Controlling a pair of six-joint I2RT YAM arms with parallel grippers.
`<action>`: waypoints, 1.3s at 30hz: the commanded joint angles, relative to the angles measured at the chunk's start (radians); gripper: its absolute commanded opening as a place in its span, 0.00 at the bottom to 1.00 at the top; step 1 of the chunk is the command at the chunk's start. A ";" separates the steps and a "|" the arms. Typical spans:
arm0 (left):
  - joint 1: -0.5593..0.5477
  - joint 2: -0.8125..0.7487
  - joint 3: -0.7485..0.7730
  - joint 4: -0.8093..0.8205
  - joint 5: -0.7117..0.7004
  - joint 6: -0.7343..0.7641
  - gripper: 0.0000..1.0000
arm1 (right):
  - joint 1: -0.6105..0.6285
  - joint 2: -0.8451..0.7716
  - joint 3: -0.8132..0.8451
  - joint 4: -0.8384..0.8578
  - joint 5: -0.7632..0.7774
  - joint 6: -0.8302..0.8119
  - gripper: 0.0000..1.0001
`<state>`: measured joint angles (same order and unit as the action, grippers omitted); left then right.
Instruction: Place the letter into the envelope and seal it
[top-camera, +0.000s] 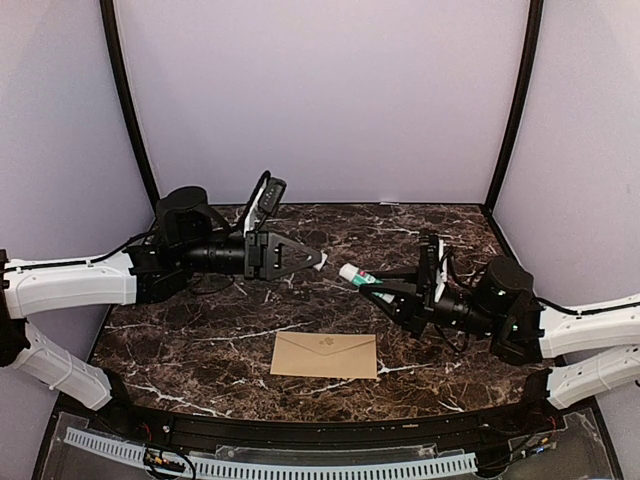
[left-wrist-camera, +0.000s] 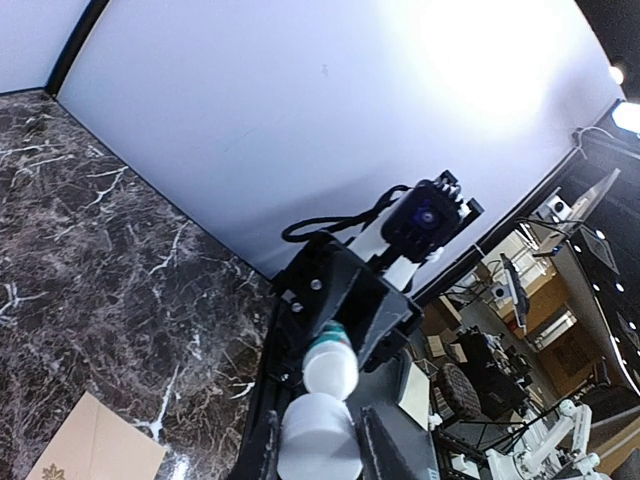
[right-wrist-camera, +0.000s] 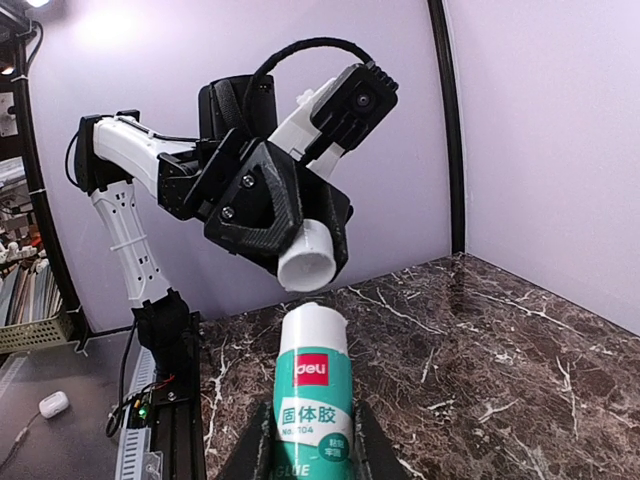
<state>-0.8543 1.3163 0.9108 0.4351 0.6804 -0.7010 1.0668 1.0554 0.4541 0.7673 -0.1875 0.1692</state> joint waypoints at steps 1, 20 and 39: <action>0.006 -0.006 0.015 0.135 0.108 -0.067 0.14 | -0.003 0.027 0.047 0.050 -0.023 -0.001 0.00; 0.004 0.047 0.029 0.161 0.107 -0.084 0.17 | -0.003 0.081 0.102 0.057 -0.059 0.016 0.00; -0.008 0.067 0.033 0.208 0.148 -0.116 0.25 | -0.003 0.092 0.111 0.057 -0.039 0.004 0.00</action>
<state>-0.8562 1.3819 0.9161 0.5964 0.8021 -0.8085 1.0668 1.1389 0.5312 0.7784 -0.2352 0.1768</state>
